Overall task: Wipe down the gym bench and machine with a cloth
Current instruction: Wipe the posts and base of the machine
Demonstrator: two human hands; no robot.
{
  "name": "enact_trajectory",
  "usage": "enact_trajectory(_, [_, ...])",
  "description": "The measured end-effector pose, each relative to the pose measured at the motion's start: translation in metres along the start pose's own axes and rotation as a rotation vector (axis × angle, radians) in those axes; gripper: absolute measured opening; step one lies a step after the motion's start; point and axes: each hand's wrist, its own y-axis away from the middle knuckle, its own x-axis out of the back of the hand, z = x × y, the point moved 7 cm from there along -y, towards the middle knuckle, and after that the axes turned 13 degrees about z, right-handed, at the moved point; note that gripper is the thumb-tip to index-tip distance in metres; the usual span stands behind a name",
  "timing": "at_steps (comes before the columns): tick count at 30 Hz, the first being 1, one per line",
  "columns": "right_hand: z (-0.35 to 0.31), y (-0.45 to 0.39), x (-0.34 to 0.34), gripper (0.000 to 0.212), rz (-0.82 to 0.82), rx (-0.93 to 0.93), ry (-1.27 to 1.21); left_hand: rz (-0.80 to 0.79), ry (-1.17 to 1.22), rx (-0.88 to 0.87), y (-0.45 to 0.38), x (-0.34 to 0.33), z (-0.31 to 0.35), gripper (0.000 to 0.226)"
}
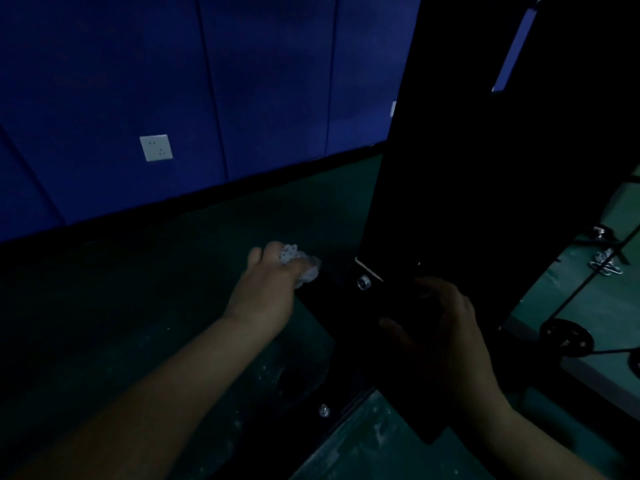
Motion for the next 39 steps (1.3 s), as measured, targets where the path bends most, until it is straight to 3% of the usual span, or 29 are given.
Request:
enact_trajectory(3, [-0.006,-0.011,0.012,0.077,0.085,-0.012,-0.056,0.017,0.098,-0.01,-0.004,0.007,0.003,0.053])
enact_trajectory(6, [-0.014,-0.019,0.014,0.087,0.091,-0.028,-0.084,0.168,0.476,-0.029,0.002,0.03,0.033,0.039])
enact_trajectory(8, [-0.019,-0.024,0.011,0.092,0.055,-0.023,-0.075,0.109,0.715,0.139,0.007,0.03,0.051,0.023])
enact_trajectory(11, [-0.015,-0.029,0.004,0.091,0.007,0.006,-0.057,-0.044,0.826,0.287,0.012,0.013,0.067,0.033])
enact_trajectory(13, [-0.009,-0.028,-0.002,0.09,-0.018,0.029,-0.04,-0.015,0.901,0.344,0.007,0.011,0.057,0.029])
enact_trajectory(17, [-0.002,-0.024,-0.009,0.091,-0.091,0.022,-0.047,0.147,0.724,0.419,-0.008,0.019,0.0,0.02])
enact_trajectory(20, [-0.002,-0.025,-0.009,0.09,-0.079,0.028,-0.066,0.113,0.732,0.263,-0.005,0.029,0.011,0.016])
enact_trajectory(23, [-0.003,-0.023,-0.009,0.089,-0.063,0.014,-0.101,0.061,0.596,0.074,0.003,0.026,0.053,0.028])
enact_trajectory(26, [-0.003,-0.025,-0.009,0.088,-0.057,0.007,-0.114,0.048,0.695,0.215,-0.005,0.018,0.048,0.024])
enact_trajectory(28, [-0.001,-0.027,-0.008,0.087,-0.054,0.01,-0.117,0.112,0.525,0.261,-0.014,0.019,0.02,0.024])
enact_trajectory(30, [-0.001,-0.03,-0.006,0.087,-0.046,0.009,-0.126,0.126,0.345,0.186,-0.015,0.023,0.006,0.026])
enact_trajectory(32, [-0.003,-0.033,-0.005,0.086,-0.036,0.012,-0.112,0.09,0.333,0.024,-0.007,0.025,0.019,0.036])
enact_trajectory(34, [-0.007,-0.034,-0.004,0.085,-0.024,0.012,-0.09,0.069,0.286,-0.099,0.003,0.026,0.043,0.019])
enact_trajectory(36, [-0.007,-0.034,-0.004,0.084,-0.011,0.003,-0.097,0.083,0.16,-0.181,0.005,0.02,0.052,0.032])
enact_trajectory(39, [-0.009,-0.035,-0.001,0.083,-0.014,-0.011,-0.119,0.067,0.03,-0.083,-0.005,0.014,0.031,0.046])
